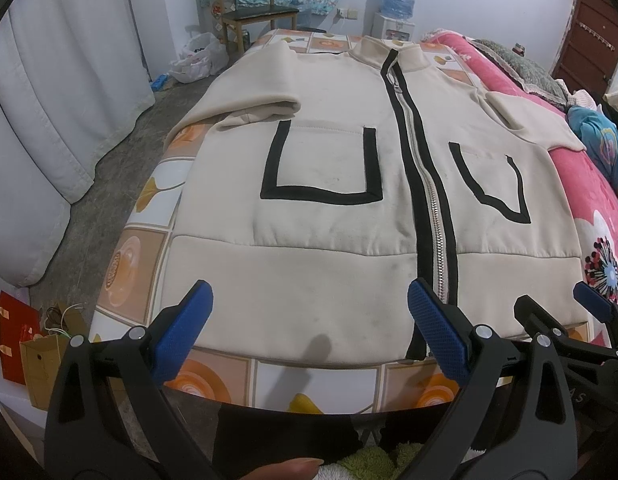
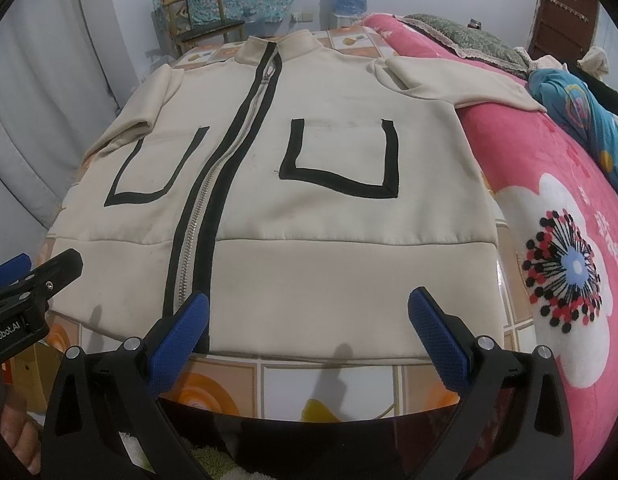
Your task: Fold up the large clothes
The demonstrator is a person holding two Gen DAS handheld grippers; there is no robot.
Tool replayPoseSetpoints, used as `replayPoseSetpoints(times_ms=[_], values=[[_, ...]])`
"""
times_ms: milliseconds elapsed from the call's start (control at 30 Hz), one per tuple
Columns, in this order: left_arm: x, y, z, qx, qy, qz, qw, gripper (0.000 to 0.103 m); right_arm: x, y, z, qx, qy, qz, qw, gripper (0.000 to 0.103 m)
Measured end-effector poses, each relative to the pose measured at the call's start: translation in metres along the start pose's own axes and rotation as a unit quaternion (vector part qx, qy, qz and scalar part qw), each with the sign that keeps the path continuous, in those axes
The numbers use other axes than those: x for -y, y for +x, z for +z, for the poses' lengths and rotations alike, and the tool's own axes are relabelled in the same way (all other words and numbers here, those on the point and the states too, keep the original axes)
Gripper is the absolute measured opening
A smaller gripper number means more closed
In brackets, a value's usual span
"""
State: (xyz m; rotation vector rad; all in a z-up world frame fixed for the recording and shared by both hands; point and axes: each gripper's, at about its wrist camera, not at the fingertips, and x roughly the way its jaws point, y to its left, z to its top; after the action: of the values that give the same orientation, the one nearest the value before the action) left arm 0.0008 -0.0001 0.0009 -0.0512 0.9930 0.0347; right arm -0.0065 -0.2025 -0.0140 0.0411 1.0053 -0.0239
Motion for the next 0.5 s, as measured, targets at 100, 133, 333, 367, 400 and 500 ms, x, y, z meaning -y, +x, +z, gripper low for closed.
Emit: replayPoseSetpoints(times_ms=[100,133,333,367,400,500], values=[[-0.0001,0.0,-0.0001,0.0,0.0,0.0,1.0,0.094,0.0,-0.0018,0.0003,0.002,0.0,0.0,1.0,0.097],[-0.0001,-0.0002,0.0001,0.0,0.0,0.0,1.0,0.094,0.0001,-0.0024,0.0002,0.003,0.0,0.0,1.0,0.097],[0.0,-0.0001,0.0,0.0,0.0,0.0,1.0,0.094,0.0005,-0.0034,-0.0003,0.003,0.0,0.001,1.0,0.097],[-0.0001,-0.0002,-0.0001,0.0,0.0,0.0,1.0,0.094,0.0004,-0.0032,-0.0004,0.003,0.0,0.001,1.0,0.097],[-0.0001,-0.0002,-0.0003,0.0,0.0,0.0,1.0,0.094,0.0,-0.0036,0.0,0.003,0.0,0.0,1.0,0.097],[-0.0001,-0.0002,-0.0003,0.001,0.0,0.0,1.0,0.095,0.0,-0.0036,-0.0005,0.004,-0.001,0.001,1.0,0.097]])
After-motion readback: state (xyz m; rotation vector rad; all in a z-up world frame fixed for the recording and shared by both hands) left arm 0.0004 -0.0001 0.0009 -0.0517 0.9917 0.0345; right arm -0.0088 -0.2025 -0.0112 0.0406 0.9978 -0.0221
